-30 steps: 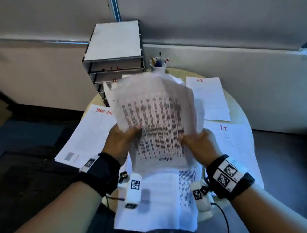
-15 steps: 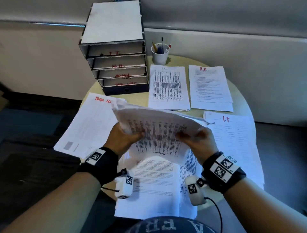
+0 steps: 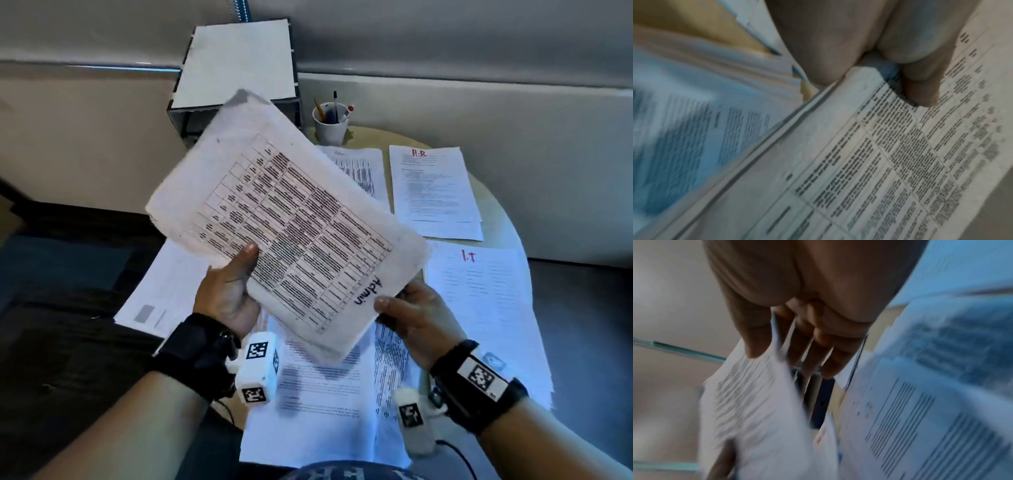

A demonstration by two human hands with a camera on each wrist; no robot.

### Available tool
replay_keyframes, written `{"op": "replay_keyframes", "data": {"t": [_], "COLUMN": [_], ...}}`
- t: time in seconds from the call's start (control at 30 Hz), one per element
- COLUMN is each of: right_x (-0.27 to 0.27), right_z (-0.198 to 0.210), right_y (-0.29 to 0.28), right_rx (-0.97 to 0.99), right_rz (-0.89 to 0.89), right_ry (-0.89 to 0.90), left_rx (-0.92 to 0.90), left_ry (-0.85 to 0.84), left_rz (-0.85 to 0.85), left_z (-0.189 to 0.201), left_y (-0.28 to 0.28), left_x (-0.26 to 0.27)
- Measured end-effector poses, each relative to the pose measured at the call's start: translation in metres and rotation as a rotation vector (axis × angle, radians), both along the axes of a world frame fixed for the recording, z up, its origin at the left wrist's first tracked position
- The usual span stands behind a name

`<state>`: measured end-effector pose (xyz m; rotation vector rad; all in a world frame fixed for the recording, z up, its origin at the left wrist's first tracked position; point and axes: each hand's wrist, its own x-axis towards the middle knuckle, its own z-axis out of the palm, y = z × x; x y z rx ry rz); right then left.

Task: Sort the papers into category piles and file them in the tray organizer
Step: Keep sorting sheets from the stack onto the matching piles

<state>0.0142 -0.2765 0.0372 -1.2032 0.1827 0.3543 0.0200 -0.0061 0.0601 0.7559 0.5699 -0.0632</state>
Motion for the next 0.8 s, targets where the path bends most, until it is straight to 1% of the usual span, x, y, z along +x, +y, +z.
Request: {"op": "replay_keyframes", "data": {"t": [0.07, 0.13, 0.23, 0.27, 0.3, 0.33, 0.37, 0.43, 0.47, 0.5, 0.53, 0.63, 0.7, 0.77, 0.8], "right_x": [-0.002, 0.005, 0.020, 0.024, 0.028, 0.030, 0.032, 0.035, 0.036, 0.036, 0.035, 0.028, 0.024, 0.022, 0.020], "right_z": [-0.002, -0.002, 0.001, 0.004, 0.007, 0.010, 0.013, 0.018, 0.020, 0.022, 0.025, 0.025, 0.018, 0.009, 0.005], "right_y": [0.015, 0.017, -0.008, -0.020, -0.031, -0.042, -0.049, -0.057, -0.057, -0.056, -0.054, -0.050, -0.052, -0.051, -0.049], "right_rx": [0.021, -0.085, -0.317, -0.387, -0.435, -0.430, -0.387, -0.350, -0.374, -0.423, -0.454, -0.512, -0.587, -0.601, -0.603], "right_rz": [-0.097, -0.191, -0.178, -0.154, -0.117, -0.076, -0.046, 0.022, 0.036, 0.039, 0.027, -0.022, -0.019, -0.012, 0.011], "right_ry": [-0.008, -0.036, -0.122, -0.142, -0.162, -0.181, -0.197, -0.220, -0.238, -0.270, -0.308, -0.380, -0.364, -0.323, -0.305], "left_rx": [-0.025, -0.031, -0.005, 0.012, 0.066, 0.153, 0.286, 0.542, 0.609, 0.632, 0.629, 0.626, 0.732, 0.898, 0.936], "left_ry": [0.021, 0.049, 0.032, -0.013, -0.049, -0.084, -0.093, -0.095, -0.111, -0.132, -0.145, -0.220, -0.221, -0.153, -0.113], "left_rz": [-0.002, 0.023, 0.036, 0.003, -0.026, -0.072, -0.127, -0.309, -0.394, -0.436, -0.427, -0.317, -0.292, -0.359, -0.413], "left_z": [-0.009, -0.012, -0.013, -0.014, -0.016, -0.013, -0.012, -0.007, -0.004, -0.002, 0.000, 0.000, -0.008, -0.022, -0.027], "left_y": [-0.012, -0.019, 0.000, 0.013, 0.027, 0.038, 0.047, 0.056, 0.056, 0.058, 0.058, 0.064, 0.070, 0.071, 0.067], "left_x": [-0.004, -0.007, -0.007, -0.006, -0.005, -0.005, -0.004, -0.002, -0.002, -0.002, -0.001, -0.001, -0.008, -0.019, -0.025]}}
